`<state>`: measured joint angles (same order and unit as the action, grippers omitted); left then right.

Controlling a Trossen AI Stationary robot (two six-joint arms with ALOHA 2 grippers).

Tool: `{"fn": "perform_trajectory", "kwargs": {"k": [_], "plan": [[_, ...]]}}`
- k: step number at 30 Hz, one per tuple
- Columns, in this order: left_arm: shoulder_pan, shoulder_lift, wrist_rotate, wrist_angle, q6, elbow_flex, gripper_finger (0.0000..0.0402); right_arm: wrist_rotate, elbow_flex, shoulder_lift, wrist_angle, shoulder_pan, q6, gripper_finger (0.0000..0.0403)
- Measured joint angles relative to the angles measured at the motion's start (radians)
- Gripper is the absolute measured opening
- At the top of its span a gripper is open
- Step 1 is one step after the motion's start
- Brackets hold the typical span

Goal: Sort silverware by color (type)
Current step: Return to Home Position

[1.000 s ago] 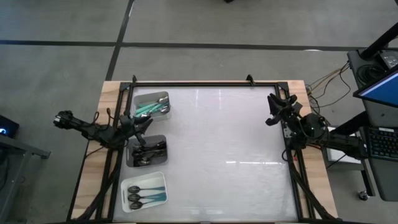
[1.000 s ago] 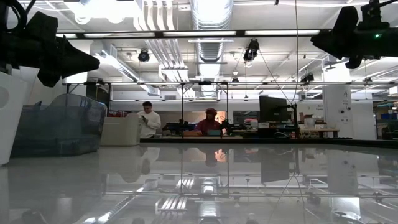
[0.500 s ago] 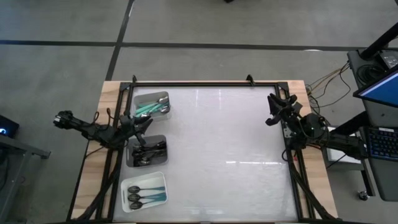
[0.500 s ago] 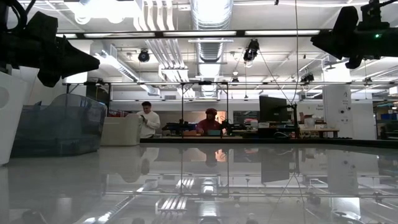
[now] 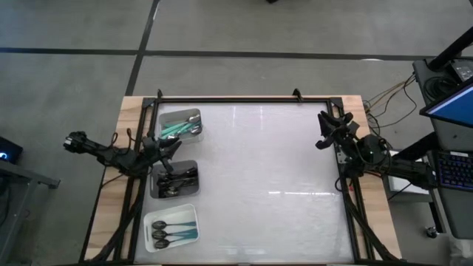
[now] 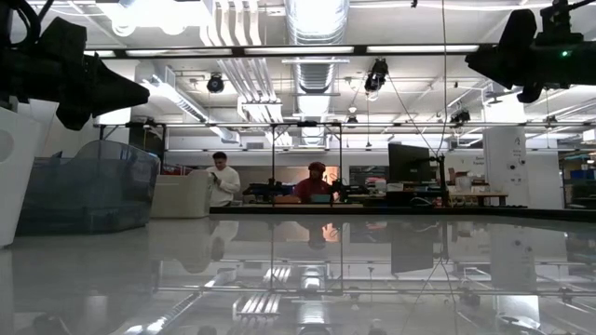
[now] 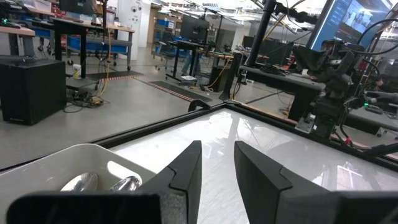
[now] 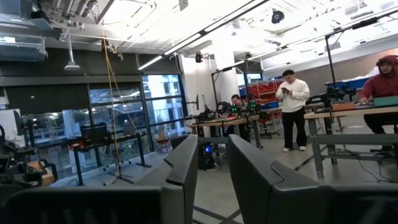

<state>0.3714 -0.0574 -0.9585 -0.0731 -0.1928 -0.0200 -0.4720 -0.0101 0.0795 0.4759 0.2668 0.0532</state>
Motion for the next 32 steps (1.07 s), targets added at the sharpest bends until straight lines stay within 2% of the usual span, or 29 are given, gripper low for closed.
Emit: {"fn": "perform_trajectory", "kwargs": {"k": [32], "plan": [[0.000, 0.000, 0.000, 0.000, 0.000, 0.000, 0.0078, 0.000, 0.000, 0.000, 0.000, 0.000, 0.000, 0.0084]]}}
